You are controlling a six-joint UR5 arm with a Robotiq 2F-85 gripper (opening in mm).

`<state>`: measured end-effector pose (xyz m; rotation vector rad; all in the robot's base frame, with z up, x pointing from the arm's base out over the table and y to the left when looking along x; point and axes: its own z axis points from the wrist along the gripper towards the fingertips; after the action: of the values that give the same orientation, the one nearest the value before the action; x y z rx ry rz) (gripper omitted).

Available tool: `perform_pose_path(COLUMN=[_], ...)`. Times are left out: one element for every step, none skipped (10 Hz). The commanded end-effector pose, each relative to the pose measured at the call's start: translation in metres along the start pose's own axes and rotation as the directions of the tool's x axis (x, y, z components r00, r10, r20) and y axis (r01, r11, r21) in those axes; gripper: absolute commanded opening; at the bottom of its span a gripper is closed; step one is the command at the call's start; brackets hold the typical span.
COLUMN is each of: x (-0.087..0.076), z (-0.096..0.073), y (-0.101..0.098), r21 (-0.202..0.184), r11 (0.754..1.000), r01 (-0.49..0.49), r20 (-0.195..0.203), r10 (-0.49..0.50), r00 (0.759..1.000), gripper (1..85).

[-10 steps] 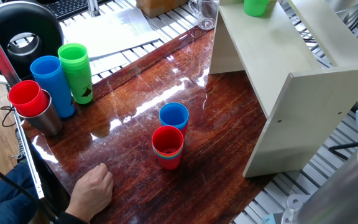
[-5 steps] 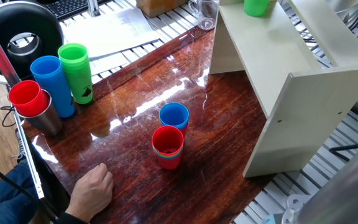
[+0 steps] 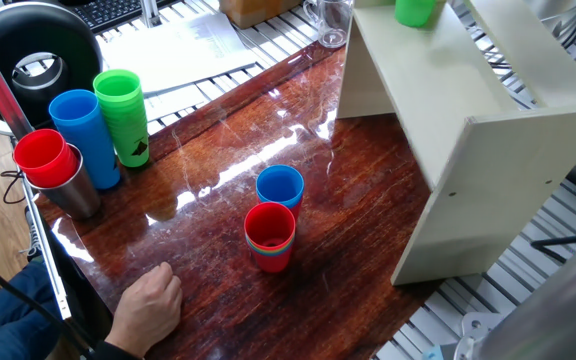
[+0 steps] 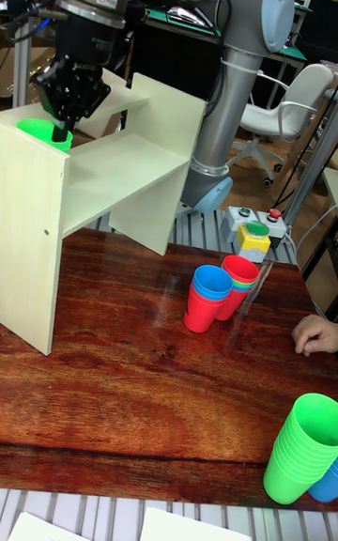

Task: Take the cups off the shelf and stack them together

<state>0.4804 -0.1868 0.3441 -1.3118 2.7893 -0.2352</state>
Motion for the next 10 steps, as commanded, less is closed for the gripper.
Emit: perform_pose_path(x=[-0.002,-0.007,-0.025,-0.044,-0.066,-0.084,-0.097,-0.105,-0.117,-0.131], z=[-0.033,-0.055,-0.070,-0.080,-0.087,-0.093,-0.096,-0.094,-0.090,-0.085], y=[0.013,0.031,0.059,0.079,0.091,0.098,0.107,0.117,0.130,0.137], r21=[-0.002,-0.023,-0.084,-0.147,-0.190,-0.221,-0.244,-0.266,-0.298,-0.305], r11=[0.998,0.996,0.986,0.970,0.955,0.938,0.921,0.898,0.872,0.862], r01=[-0.057,-0.090,-0.140,-0.193,-0.230,-0.266,-0.304,-0.350,-0.389,-0.405], r20=[-0.027,-0.034,0.023,0.088,0.158,0.210,0.236,0.232,0.234,0.258], r10=[0.057,0.090,0.143,0.207,0.261,0.312,0.361,0.412,0.462,0.484], r00=[0.998,0.995,0.989,0.974,0.952,0.927,0.902,0.881,0.856,0.836], gripper=[1.3,1.3,1.3,1.3,1.3,1.3,1.3,1.3,1.3,1.3])
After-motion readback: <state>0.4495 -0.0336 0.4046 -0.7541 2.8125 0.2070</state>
